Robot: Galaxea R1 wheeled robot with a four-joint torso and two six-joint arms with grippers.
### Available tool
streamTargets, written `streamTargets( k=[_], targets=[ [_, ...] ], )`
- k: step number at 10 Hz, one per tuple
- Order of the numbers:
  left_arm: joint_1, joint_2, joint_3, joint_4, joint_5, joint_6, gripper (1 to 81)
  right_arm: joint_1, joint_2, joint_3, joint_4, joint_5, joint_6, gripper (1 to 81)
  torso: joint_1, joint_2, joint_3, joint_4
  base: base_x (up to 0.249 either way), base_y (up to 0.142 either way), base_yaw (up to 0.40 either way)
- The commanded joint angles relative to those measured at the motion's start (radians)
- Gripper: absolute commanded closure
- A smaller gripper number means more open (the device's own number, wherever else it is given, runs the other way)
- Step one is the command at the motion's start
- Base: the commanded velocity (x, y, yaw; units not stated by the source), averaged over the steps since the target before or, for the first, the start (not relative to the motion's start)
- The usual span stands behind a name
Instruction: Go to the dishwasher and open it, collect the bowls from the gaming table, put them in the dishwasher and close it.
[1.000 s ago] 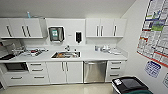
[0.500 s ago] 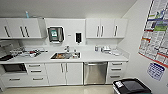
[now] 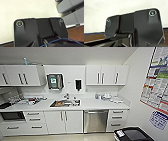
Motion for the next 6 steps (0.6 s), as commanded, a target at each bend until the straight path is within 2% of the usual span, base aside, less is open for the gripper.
streamTargets(
  k=[1,6],
  targets=[
    [-0.062,-0.011,0.013,0.011,0.045,0.001,1.0,0.057,-0.013,0.013,0.001,-0.044,-0.003,1.0,0.0,0.0,0.0,0.0,0.077,0.0,0.0],
    [-0.062,-0.011,0.013,0.011,0.045,0.001,1.0,0.057,-0.014,0.013,0.003,-0.044,-0.003,1.0,0.0,0.0,0.0,0.0,0.075,0.066,0.0]
  ],
)
